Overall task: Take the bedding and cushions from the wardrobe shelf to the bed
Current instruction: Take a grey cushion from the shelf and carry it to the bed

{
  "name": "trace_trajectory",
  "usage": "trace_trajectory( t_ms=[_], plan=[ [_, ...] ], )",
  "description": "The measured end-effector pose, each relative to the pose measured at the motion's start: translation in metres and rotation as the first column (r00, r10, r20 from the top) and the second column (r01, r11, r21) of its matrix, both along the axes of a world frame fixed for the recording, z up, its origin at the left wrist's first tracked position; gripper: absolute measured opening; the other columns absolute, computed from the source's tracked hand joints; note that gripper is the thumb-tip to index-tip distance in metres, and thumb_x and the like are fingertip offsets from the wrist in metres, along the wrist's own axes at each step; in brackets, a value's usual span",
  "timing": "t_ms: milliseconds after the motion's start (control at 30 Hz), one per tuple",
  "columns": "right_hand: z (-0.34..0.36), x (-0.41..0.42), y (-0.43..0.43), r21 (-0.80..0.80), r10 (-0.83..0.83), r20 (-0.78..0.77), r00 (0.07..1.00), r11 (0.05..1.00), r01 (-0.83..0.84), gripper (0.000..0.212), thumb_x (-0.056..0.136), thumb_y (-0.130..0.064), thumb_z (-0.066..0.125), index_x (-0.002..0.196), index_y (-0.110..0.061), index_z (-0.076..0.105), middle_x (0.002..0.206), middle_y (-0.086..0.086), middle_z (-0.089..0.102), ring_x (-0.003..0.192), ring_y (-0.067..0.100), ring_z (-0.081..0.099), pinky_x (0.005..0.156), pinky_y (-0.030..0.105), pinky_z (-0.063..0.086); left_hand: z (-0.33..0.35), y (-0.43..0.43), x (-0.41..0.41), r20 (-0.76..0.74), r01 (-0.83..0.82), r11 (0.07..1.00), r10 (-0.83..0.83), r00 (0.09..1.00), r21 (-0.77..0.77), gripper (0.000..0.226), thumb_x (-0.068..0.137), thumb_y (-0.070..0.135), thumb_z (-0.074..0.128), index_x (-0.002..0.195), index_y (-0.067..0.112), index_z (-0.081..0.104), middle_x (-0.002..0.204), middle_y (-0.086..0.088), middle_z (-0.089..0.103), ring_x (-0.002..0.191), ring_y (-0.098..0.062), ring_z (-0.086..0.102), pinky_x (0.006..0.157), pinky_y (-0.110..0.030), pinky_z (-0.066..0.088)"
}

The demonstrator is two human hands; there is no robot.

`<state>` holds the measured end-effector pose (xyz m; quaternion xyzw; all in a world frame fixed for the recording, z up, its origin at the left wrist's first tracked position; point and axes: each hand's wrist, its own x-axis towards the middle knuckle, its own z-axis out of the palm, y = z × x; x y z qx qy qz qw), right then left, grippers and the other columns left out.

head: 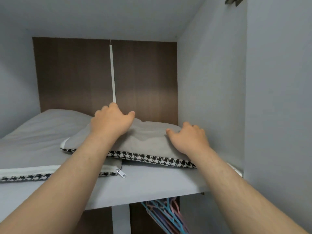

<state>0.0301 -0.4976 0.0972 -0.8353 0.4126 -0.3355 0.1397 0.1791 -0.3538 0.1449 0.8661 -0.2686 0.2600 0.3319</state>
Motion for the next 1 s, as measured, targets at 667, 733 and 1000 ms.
trace_trajectory(
  t_ms=[667, 733, 1000],
  plan=[
    [-0.009, 0.071, -0.059, 0.111, -0.100, -0.093, 0.991, 0.988, 0.111, 0.084, 0.063, -0.081, 0.053, 0.121, -0.020, 0.060, 0.120, -0.001, 0.067, 0.109, 0.024, 0.063, 0.086, 0.034, 0.051, -0.027, -0.044, 0.103, -0.273, -0.120, 0.973, 0.171, 0.947, 0.195, 0.083, 0.051, 0.077, 0.061, 0.113, 0.022, 0.060, 0.116, 0.000, 0.066, 0.107, -0.025, 0.061, 0.091, -0.038, 0.047],
    [-0.011, 0.068, -0.057, 0.113, -0.088, -0.033, 0.996, 0.989, 0.091, 0.080, 0.063, -0.077, 0.057, 0.120, -0.021, 0.058, 0.116, -0.002, 0.068, 0.106, 0.023, 0.064, 0.081, 0.033, 0.050, -0.030, -0.042, 0.101, -0.235, -0.079, 0.988, 0.108, 0.966, 0.131, 0.067, 0.053, 0.070, 0.063, 0.099, 0.021, 0.061, 0.103, 0.000, 0.069, 0.097, -0.025, 0.063, 0.085, -0.037, 0.049],
    [0.001, 0.041, -0.035, -0.001, -0.043, 0.194, 0.980, 0.999, 0.044, 0.073, 0.070, -0.071, 0.061, 0.112, -0.012, 0.052, 0.112, 0.007, 0.069, 0.104, 0.029, 0.064, 0.077, 0.034, 0.048, -0.017, -0.019, 0.072, -0.065, 0.033, 0.978, -0.048, 0.997, -0.204, 0.044, 0.070, 0.061, 0.067, 0.080, 0.021, 0.050, 0.079, 0.001, 0.059, 0.073, -0.024, 0.049, 0.064, -0.033, 0.042]
  ],
)
